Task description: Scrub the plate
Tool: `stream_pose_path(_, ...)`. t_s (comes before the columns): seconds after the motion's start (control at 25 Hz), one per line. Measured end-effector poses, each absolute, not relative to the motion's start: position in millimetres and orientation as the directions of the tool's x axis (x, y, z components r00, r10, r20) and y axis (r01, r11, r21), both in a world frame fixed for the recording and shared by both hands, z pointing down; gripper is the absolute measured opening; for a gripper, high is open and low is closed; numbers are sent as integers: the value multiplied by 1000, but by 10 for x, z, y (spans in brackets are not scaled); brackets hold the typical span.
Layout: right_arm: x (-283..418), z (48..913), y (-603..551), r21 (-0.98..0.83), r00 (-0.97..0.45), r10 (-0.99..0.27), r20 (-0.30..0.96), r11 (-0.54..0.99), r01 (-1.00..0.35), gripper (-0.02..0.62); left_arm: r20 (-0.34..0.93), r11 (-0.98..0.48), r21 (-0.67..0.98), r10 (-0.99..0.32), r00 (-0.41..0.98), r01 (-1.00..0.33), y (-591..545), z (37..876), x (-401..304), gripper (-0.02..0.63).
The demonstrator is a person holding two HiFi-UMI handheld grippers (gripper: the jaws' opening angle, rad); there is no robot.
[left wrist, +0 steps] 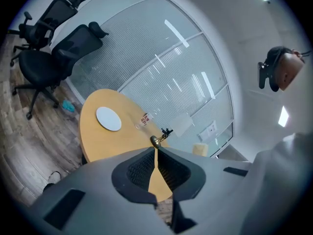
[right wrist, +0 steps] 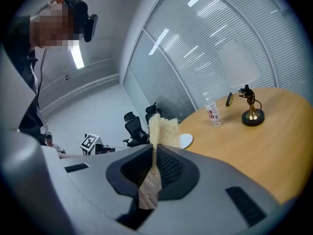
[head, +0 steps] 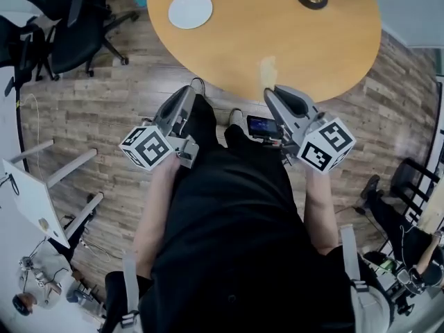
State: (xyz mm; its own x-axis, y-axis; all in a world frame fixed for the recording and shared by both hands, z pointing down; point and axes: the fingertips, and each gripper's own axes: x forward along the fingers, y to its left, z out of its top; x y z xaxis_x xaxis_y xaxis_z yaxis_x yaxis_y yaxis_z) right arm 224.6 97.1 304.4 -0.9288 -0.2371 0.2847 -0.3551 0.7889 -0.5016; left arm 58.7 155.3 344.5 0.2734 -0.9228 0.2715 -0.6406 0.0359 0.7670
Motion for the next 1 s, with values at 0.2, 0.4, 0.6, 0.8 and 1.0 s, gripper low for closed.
stream_pose_path(0.2, 1989, 3000, 775, -506, -906, -300, 298, 755, -416, 34, 256, 2, 799, -906, 336, -602, 1105, 3439, 263, 12)
stream_pose_path(0.4, 1529, 3007, 611, -488, -875, -357, 326, 729, -479, 34, 256, -30, 809, -880, 399, -586, 763, 3510, -237, 12)
stream_pose_path(0.6, 1232, 2979, 438, -476, -849, -396, 351, 705, -526, 34, 245, 4, 880, -860, 447, -476, 465, 3767, -543, 13)
stream_pose_path(0.8, 869, 3113, 364, -462, -821, -410, 397, 684, -565, 34, 194, 104, 973, -850, 491, -204, 291, 4082, -716, 14)
stream_pose_path(1.0, 603, 3402, 307, -445, -795, -390, 464, 674, -590, 34, 271, 126, 946, -809, 521, -298, 195, 4480, -969, 14)
